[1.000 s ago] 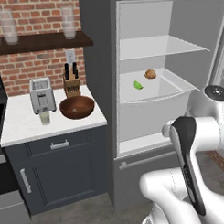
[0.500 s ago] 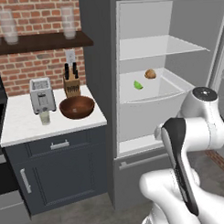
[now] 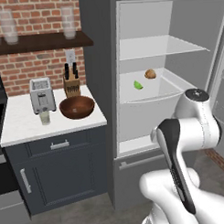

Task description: Grab a lemon wedge from the fridge and one ice cube from the ice bowl, and put them in the glass of lemonade.

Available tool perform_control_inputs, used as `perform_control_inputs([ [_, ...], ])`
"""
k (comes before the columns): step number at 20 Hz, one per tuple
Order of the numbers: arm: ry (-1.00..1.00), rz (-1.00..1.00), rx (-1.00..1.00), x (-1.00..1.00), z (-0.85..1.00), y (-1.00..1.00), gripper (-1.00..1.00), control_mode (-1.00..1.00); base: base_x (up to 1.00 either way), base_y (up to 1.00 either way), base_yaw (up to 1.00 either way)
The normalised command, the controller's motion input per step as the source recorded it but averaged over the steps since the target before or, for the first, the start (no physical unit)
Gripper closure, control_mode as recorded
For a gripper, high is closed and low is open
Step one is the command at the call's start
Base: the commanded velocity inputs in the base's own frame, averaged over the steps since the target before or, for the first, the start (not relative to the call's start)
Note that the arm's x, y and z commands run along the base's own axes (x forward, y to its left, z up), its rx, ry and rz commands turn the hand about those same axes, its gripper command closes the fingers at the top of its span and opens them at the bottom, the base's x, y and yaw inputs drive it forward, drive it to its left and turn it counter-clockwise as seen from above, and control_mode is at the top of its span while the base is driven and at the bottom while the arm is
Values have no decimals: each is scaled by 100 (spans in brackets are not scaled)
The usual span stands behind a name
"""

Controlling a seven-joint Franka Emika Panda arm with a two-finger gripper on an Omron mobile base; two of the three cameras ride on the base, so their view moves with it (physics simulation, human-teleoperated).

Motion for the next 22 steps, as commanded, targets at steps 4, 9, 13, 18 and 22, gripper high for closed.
perform_control_inputs([
  [4,0,0,0,0,0,0,-100,100,0,-12,4],
  [9,0,0,0,0,0,0,-100,100,1,-62,5],
  [13,0,0,0,0,0,0,-100,100,4,-83,10],
  [18,0,0,0,0,0,0,-100,100,9,-35,10],
  [22,0,0,0,0,0,0,-100,100,31,23,11],
])
